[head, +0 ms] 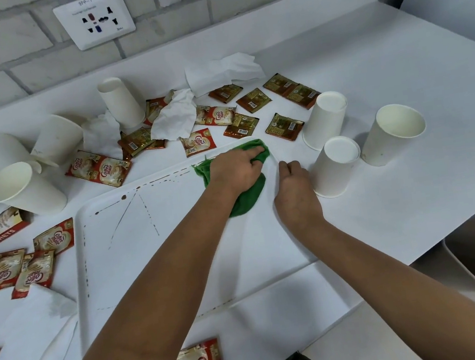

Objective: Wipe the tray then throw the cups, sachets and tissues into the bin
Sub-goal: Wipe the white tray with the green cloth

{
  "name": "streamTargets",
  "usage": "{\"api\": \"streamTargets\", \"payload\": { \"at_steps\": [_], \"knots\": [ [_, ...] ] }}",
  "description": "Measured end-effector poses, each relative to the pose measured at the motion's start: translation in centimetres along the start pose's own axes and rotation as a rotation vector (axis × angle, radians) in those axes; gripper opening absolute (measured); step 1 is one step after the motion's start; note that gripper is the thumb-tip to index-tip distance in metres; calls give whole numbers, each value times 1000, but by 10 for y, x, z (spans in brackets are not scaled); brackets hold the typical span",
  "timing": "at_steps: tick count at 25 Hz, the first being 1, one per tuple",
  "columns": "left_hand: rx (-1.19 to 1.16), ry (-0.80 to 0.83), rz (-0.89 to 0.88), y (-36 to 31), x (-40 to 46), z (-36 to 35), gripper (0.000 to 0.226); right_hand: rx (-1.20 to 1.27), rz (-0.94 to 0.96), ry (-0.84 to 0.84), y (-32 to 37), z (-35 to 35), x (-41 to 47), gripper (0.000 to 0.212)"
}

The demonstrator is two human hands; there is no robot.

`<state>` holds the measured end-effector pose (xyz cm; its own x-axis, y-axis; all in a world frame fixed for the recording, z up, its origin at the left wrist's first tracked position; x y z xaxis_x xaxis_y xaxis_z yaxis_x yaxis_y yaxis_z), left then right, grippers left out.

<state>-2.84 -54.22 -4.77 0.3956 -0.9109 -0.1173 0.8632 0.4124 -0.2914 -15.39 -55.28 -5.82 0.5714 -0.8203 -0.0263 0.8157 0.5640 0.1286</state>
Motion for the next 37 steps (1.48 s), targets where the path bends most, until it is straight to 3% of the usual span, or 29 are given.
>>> {"api": "streamTargets", "payload": {
  "at_steps": [5, 12, 17, 21, 31, 37],
  "knots": [
    [-16, -60, -86, 9, -27, -1, 42, -53, 16, -4, 0, -4, 2, 41],
    [8, -60, 236, 29, -17, 5, 47, -19, 1, -19, -2, -5, 1, 46],
    [11, 16, 144, 13, -1, 5, 46, 63, -13, -23, -3, -1, 1, 50],
    [13, 59, 74, 2, 3, 4, 45, 124, -30, -3, -3, -3, 1, 42],
    [-39, 100, -140, -18, -38, -6, 41, 195, -51, -32, -4, -4, 2, 42],
    [88, 44, -12, -13, -37, -13, 46, 171, -37, -34, -3, -5, 0, 35]
  ]
}}
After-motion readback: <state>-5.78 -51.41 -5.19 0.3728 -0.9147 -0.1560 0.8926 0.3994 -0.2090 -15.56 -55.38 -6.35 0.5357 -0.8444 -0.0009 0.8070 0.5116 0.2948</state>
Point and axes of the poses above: each hand's wrist, its own x-axis towards the middle knuckle, its own z-axis out of the back of the hand, y = z × x, the point moved 5 cm from there along x, towards the middle knuckle, and after that the axes turned 6 degrees about -x, right-handed, at the moved point
